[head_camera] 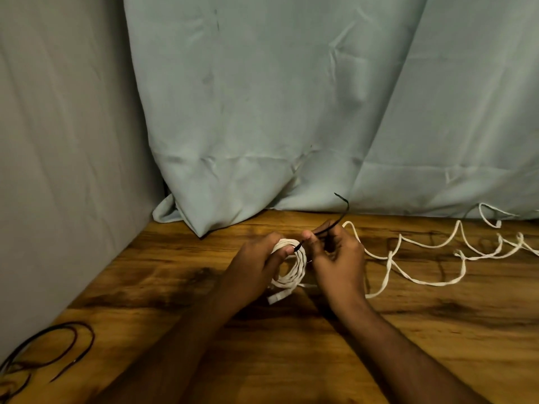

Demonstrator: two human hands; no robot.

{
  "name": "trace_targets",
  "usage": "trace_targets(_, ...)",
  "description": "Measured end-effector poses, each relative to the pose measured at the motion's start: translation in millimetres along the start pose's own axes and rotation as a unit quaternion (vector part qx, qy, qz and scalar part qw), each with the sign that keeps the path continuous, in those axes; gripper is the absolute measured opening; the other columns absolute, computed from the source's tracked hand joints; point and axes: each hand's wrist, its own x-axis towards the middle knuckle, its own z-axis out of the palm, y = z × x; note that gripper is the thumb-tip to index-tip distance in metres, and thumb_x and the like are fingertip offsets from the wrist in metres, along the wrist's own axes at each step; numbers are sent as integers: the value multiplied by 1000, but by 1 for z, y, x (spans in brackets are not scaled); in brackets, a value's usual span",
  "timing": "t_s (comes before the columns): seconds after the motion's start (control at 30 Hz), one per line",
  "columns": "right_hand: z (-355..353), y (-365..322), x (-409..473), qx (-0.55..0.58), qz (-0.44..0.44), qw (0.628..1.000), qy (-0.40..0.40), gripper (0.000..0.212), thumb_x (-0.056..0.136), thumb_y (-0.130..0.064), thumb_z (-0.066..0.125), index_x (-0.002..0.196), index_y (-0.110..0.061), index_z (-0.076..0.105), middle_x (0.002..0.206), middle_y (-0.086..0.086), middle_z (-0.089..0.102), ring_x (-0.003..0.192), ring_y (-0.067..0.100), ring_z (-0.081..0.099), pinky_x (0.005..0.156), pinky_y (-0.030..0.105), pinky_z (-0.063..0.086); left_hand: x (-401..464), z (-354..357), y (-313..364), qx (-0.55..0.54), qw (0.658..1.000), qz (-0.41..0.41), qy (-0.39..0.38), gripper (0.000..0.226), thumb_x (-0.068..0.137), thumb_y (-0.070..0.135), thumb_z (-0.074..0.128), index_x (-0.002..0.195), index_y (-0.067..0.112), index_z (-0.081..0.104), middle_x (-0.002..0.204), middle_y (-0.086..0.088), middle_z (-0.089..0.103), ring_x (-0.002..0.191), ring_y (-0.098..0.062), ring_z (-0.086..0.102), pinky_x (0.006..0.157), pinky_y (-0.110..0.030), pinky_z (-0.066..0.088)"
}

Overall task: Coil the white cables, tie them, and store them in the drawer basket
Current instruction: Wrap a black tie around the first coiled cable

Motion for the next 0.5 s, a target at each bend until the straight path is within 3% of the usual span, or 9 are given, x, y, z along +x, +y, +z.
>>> trace_targets(0.17, 1, 4, 5, 49, 49, 996, -51, 10, 95, -25, 76, 86, -23, 72, 81, 3, 76, 79, 25, 74, 73, 53, 62, -3, -4, -2, -29, 999, 10, -21, 23, 102, 36, 50, 97, 17, 63, 76, 5, 63, 72, -11, 61, 64, -23, 45)
trace_targets(0.33, -5, -2, 8, 115, 102, 984, -94, 7, 91, -22, 79, 87, -15, 77, 86, 6, 79, 85, 25, 76, 78, 46, 63, -6, -6, 0, -55, 998, 18, -39, 21, 104, 33, 49, 105, 17, 63, 87, 1, 67, 80, -17, 64, 71, -40, 50)
trace_targets(0.5, -8, -1, 14, 203, 205, 947, -141, 23, 90, -19, 78, 80, 1, 75, 74, 16, 73, 64, 26, 65, 65, 36, 55, -8, -5, 4, -38, 998, 43, -36, 20, 104, 36, 46, 109, 23, 61, 94, 10, 66, 89, -11, 64, 75, -34, 51)
